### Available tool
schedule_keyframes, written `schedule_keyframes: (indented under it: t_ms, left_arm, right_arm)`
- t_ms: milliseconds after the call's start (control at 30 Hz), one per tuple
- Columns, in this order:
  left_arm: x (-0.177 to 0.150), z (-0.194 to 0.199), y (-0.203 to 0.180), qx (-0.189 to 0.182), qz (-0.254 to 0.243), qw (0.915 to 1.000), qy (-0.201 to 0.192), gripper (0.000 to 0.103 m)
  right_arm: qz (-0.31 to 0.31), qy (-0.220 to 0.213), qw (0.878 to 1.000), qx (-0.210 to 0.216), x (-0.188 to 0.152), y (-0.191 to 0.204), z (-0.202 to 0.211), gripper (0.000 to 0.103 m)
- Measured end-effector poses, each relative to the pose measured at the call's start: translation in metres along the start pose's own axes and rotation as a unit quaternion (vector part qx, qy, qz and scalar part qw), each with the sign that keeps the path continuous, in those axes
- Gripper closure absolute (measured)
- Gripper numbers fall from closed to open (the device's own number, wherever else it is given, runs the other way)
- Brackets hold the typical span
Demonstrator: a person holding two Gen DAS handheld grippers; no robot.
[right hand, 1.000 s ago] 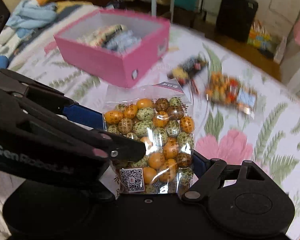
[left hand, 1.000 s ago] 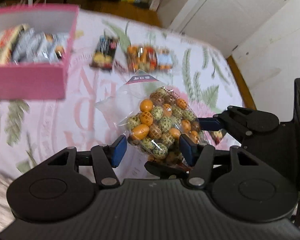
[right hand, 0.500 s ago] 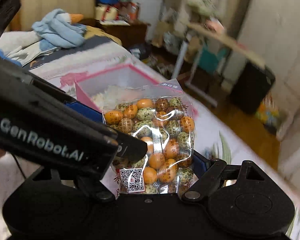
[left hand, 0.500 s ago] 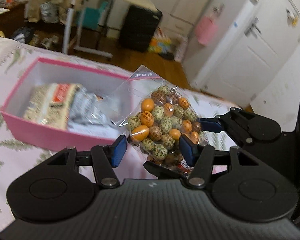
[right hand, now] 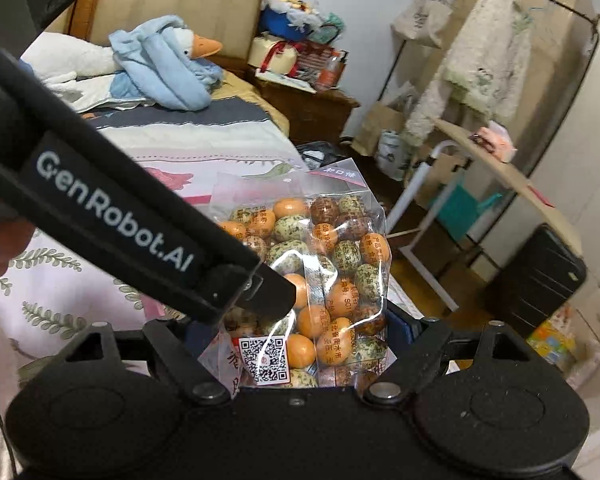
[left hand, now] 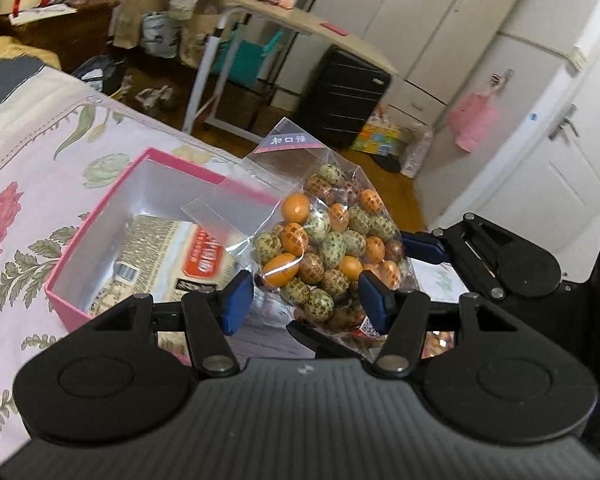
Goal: Organize snacks
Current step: 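Lower the nut bag into the pink box and open both tools, then grasp a black NB cracker pack with the right tool while the left tool grasps another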
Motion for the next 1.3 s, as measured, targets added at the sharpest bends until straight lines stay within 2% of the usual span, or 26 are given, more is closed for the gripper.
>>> schedule_keyframes:
  t_ms: [100,200,300,400,500,633,767,1000,1200,1300]
  left_arm:
    - [-0.005,-0.017,0.013,0.011,0.010,0.9998,0.014,0.047]
    - [-0.015,-0.032,0.021,0.007,0.018,0.9989,0.043,0.047]
    - [-0.023,-0.037,0.021,0.014,0.009,0.9982,0.057,0.047]
    - [-0.026,-0.040,0.025,0.024,0.010,0.9973,0.068,0.047]
    - [-0.033,-0.047,0.029,0.025,0.025,0.9947,0.096,0.047]
    - [-0.038,-0.049,0.032,0.046,0.014,0.9933,0.106,0.045]
    - [-0.034,-0.039,0.026,0.048,0.006,0.9940,0.098,0.043]
    - [-0.028,0.000,-0.003,0.034,-0.034,0.9955,0.082,0.045]
    - [-0.020,0.041,-0.041,0.000,-0.064,0.9951,0.075,0.045]
    - [-0.019,0.057,-0.061,-0.013,-0.082,0.9941,0.070,0.045]
  right_arm:
    - [0.017,0.008,1.000,0.024,-0.007,-0.001,-0.018,0.016]
    - [0.031,0.026,0.998,0.053,-0.017,-0.002,-0.026,0.016]
    - [0.046,0.030,0.996,0.070,-0.024,0.003,-0.030,0.015]
    - [0.052,0.041,0.995,0.076,-0.024,0.006,-0.038,0.014]
    - [0.047,0.073,0.992,0.090,-0.029,0.008,-0.043,0.014]
    - [0.017,0.092,0.993,0.069,-0.034,0.003,-0.042,0.013]
    - [-0.051,0.080,0.993,0.065,-0.035,-0.012,-0.013,0.013]
    - [-0.155,0.073,0.984,0.054,-0.044,-0.050,0.062,0.013]
    - [-0.213,0.087,0.973,0.023,-0.056,-0.083,0.120,0.015]
    - [-0.246,0.080,0.966,0.007,-0.067,-0.099,0.152,0.015]
Point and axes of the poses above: each gripper's, at about its wrist camera, not at the fingertips, and z roughly against the way its jaws point, y to its left, x to its top, the point moved 7 cm from there along -z, roughly the way its jaws point, and after that the axes turned 12 degrees about -z, right-handed, at the moved point
